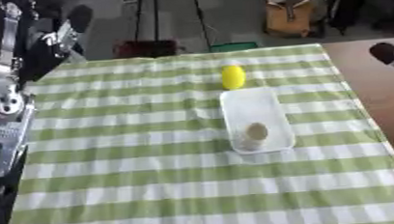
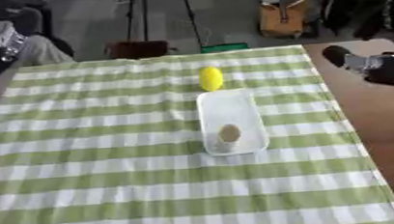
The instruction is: Pick up objects on the table and place them in the box.
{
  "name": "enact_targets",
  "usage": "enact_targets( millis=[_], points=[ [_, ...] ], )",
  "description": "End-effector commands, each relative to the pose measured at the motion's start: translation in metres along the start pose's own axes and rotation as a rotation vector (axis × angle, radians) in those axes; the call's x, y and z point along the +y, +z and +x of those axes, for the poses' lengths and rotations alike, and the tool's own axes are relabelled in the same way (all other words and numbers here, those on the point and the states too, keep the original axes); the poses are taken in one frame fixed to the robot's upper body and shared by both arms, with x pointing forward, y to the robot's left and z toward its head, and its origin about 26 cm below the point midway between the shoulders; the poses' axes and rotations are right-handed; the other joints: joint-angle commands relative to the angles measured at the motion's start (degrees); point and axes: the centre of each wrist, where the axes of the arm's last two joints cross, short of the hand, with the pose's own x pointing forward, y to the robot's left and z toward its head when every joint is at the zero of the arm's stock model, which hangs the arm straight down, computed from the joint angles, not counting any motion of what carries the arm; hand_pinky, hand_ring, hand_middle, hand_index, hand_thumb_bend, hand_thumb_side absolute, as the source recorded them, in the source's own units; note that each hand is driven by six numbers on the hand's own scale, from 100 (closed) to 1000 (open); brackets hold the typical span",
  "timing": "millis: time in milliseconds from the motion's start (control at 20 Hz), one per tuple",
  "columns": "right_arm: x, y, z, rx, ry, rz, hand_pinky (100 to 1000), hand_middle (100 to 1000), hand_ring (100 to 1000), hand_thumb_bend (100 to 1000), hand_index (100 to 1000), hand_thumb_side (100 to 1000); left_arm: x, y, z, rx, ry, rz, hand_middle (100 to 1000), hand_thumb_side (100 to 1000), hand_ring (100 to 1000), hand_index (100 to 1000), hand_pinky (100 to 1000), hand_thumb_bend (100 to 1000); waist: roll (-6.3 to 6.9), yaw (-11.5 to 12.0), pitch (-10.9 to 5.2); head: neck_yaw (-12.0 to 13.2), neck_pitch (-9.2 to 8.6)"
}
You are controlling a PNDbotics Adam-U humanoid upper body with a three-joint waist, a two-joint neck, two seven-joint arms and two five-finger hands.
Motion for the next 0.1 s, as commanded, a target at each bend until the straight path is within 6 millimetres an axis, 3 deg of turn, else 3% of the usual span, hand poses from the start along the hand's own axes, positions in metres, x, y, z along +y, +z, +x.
enact_targets(
  millis=[50, 100],
  points=[
    [-0.0142, -0.0015, 0.0041, -0.015, 0.044, -0.012, 540, 660, 553, 628, 851, 446, 0.0113, -0.0046, 0.0069, -0.034, -0.025, 0.019, 850, 725, 722, 834, 707, 746, -0.07, 0.1, -0.75, -0.1, -0.01],
    [-0.0141, -0.0016, 0.0042, -0.016, 0.044, -0.012, 540, 660, 553, 628, 851, 446, 0.0114, -0.0048, 0.0071, -0.034, -0.024, 0.021, 850, 725, 722, 834, 707, 746, -0.06, 0.1, -0.73, -0.1, 0.03]
  ],
)
